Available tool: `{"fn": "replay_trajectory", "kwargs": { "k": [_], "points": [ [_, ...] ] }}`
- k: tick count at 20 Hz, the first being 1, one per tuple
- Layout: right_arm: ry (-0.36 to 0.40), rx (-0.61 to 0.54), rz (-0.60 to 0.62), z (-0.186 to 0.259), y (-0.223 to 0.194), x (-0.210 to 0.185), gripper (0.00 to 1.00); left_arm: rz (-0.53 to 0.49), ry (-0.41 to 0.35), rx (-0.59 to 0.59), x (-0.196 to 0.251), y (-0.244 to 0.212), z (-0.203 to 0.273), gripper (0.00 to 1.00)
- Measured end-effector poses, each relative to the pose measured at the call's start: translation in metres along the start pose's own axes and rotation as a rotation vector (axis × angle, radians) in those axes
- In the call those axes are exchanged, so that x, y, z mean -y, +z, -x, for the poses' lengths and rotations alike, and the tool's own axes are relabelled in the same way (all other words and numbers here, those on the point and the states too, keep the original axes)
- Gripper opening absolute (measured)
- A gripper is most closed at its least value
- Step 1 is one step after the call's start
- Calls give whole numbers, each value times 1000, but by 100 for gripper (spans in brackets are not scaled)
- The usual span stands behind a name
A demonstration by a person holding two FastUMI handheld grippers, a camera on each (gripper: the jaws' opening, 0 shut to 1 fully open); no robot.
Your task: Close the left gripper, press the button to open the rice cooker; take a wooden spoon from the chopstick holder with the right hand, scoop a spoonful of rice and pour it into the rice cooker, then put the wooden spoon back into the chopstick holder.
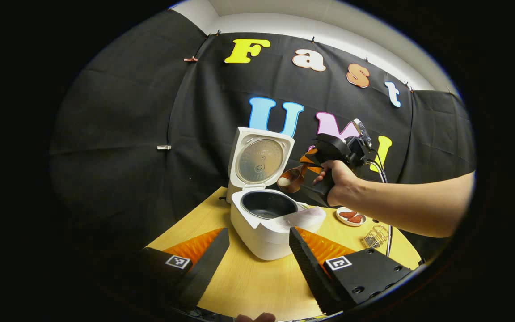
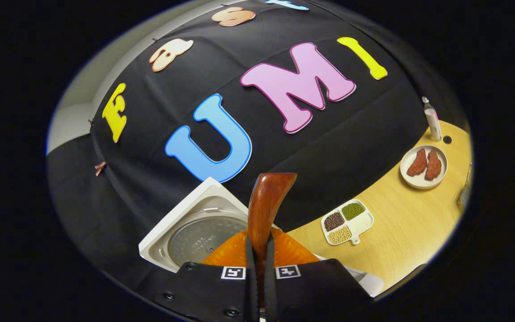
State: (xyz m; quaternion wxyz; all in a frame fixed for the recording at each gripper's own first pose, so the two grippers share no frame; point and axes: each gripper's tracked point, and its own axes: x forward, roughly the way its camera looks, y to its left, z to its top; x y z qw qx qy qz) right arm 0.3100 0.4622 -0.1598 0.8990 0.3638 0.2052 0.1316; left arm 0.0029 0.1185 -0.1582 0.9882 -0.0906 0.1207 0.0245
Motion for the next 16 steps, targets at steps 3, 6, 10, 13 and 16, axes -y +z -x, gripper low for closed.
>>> {"fn": "replay_trajectory", "kwargs": {
  "k": [3,6,10,13,16],
  "points": [
    [20,-3,110,-12,-12,-10,10,-1,5,-1,-6,-6,-3,94],
    [41,-1,240,-18,-24,-19,10,13,0,-11,-6,-13,-3,94],
    [74,-20,409,-20,-42,-26,10,29,5,-25,-11,-21,-2,94],
    [116,-23,566,-20,-50,-35,10,41,15,-25,-15,-22,-1,94],
    [162,-7,724,-14,-56,-52,9,43,26,-27,-19,-26,1,94]
  ]
}}
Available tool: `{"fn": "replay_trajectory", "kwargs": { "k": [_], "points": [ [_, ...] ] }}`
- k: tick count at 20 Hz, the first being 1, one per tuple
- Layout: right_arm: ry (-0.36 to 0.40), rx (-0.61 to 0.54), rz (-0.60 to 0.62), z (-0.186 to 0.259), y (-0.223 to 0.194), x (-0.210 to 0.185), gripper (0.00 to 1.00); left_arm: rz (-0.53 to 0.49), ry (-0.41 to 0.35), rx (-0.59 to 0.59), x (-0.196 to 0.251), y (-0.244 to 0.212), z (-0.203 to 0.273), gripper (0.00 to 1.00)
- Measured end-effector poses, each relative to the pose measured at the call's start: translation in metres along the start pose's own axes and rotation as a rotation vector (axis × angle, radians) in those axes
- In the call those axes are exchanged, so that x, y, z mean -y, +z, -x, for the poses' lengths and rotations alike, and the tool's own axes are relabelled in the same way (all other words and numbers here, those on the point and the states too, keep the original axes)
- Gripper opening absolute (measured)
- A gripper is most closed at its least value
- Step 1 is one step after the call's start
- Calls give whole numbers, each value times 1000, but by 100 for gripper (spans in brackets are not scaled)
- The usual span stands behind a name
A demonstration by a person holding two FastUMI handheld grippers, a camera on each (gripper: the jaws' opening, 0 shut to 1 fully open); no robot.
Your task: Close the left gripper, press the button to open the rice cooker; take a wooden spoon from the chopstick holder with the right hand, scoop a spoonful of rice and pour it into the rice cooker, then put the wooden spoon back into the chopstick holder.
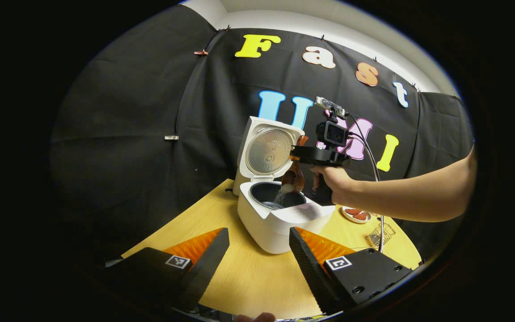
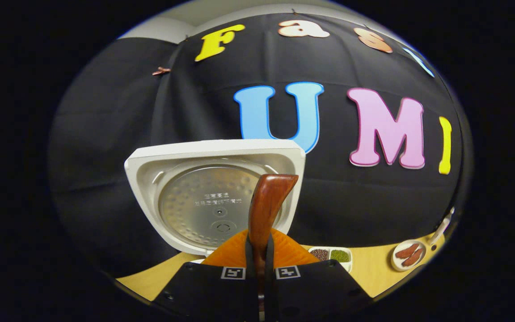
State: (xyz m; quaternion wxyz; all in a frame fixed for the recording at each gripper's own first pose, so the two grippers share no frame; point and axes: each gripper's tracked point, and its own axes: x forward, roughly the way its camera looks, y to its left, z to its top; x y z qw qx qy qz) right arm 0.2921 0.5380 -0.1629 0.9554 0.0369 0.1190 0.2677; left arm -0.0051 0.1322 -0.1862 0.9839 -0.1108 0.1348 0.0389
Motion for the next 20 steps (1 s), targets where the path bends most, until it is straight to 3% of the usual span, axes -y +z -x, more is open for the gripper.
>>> {"fn": "replay_trajectory", "kwargs": {
  "k": [11,14,17,20],
  "points": [
    [219,105,590,28,6,-81,10,6,1,6,2,2,0,94],
    [251,122,693,35,-2,-93,10,2,4,9,2,3,1,94],
    [226,70,531,27,-2,-81,10,-2,11,9,2,1,3,94],
    [120,8,187,17,2,-49,10,-1,13,6,4,2,5,94]
  ]
}}
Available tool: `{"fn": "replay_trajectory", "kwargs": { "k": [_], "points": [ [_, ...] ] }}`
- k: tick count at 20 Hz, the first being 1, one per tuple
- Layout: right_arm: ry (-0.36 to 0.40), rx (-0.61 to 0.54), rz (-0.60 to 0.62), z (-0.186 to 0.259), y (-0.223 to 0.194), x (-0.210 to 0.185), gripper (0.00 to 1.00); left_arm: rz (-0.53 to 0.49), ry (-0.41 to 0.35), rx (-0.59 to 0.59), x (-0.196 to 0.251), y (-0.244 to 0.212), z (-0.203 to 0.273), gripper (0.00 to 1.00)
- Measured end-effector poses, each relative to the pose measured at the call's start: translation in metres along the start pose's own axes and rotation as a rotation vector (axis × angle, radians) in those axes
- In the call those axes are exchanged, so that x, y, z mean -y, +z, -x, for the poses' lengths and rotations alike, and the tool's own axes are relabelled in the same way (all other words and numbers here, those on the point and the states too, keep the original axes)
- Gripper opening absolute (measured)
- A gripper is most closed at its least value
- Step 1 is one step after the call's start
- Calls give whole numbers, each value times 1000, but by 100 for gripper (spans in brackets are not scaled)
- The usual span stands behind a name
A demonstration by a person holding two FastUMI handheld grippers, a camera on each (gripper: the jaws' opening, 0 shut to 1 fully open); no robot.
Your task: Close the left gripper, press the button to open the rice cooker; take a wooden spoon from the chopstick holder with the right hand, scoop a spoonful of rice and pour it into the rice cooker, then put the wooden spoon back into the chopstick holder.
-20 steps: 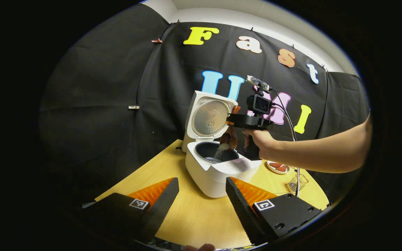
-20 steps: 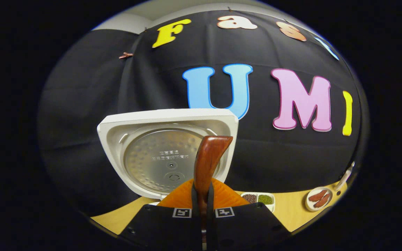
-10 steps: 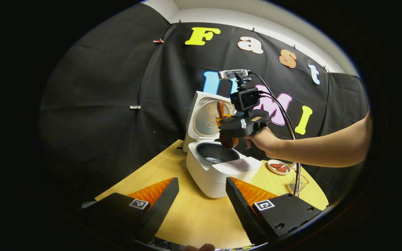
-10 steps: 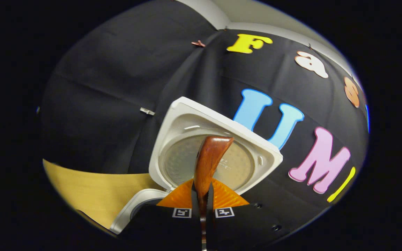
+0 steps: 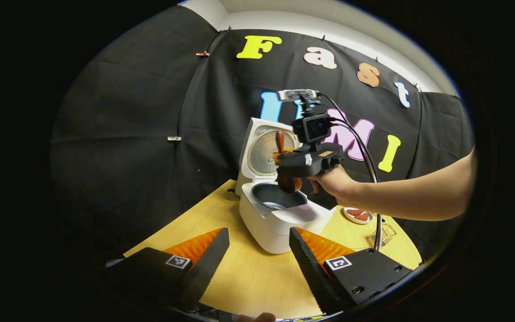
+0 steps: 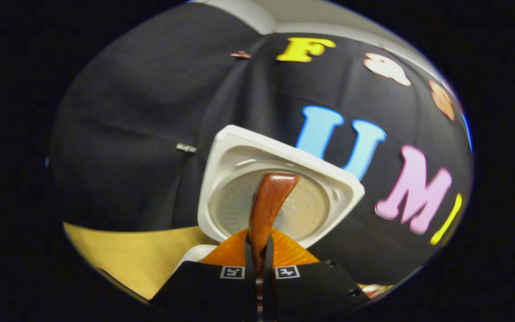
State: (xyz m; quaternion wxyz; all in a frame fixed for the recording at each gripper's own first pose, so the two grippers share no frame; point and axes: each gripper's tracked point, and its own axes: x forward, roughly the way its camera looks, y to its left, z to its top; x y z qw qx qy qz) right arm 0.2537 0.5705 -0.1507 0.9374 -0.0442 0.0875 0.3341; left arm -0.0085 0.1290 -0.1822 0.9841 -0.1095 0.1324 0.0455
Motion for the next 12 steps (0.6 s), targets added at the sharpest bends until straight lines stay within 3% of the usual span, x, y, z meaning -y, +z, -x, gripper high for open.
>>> {"fn": "replay_trajectory", "kwargs": {
  "k": [2,5,12],
  "points": [
    [-33,-28,-211,0,-6,19,13,-5,0,0,2,0,1,94],
    [-76,-32,-495,11,-11,46,10,-18,-3,9,7,5,1,94],
    [-120,72,-895,67,20,114,10,-35,-19,18,28,12,6,94]
  ]
}}
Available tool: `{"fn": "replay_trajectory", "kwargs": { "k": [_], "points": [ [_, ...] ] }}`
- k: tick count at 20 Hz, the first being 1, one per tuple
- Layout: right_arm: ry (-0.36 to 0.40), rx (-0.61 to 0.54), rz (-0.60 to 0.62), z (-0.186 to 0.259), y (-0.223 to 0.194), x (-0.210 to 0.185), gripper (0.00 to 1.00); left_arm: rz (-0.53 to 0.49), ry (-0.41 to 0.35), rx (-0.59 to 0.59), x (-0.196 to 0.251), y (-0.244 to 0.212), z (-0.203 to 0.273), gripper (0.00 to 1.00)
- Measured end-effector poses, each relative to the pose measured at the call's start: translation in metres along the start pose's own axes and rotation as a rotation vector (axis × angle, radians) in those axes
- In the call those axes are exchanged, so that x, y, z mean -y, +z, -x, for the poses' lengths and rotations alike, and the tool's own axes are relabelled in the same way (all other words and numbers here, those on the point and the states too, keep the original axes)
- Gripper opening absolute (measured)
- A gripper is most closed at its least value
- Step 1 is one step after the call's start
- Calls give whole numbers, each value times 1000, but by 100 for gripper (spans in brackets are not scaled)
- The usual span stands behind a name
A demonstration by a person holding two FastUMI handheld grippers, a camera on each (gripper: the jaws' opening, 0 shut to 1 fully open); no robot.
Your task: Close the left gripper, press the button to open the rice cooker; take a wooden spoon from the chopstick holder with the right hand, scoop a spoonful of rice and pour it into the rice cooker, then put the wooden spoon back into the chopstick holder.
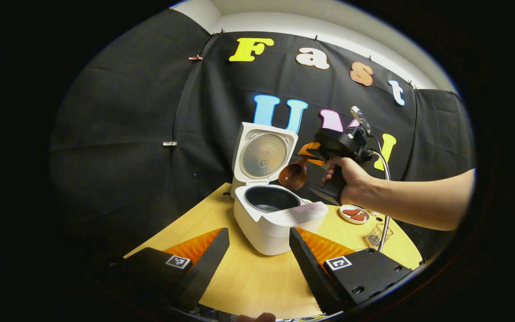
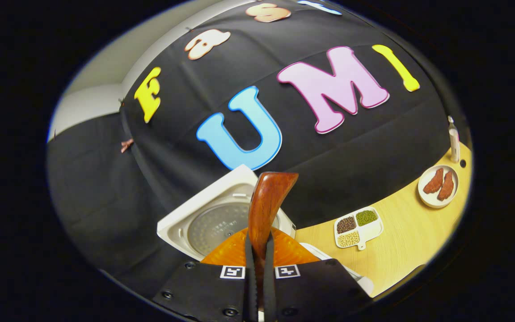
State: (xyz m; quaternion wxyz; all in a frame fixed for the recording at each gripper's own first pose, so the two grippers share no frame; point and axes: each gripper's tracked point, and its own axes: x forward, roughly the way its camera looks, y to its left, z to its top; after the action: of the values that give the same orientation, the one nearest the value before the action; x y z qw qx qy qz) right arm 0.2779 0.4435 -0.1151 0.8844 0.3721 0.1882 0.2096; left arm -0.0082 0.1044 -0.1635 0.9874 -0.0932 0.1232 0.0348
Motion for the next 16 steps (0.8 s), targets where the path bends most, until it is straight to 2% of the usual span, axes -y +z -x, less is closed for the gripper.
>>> {"fn": "replay_trajectory", "kwargs": {
  "k": [7,12,16],
  "points": [
    [-18,176,-17,105,108,46,10,-24,-37,25,33,13,-2,94],
    [-131,284,17,182,183,132,10,-49,-62,38,59,19,-4,94],
    [-248,305,78,229,200,212,10,-56,-79,47,78,22,-7,94]
  ]
}}
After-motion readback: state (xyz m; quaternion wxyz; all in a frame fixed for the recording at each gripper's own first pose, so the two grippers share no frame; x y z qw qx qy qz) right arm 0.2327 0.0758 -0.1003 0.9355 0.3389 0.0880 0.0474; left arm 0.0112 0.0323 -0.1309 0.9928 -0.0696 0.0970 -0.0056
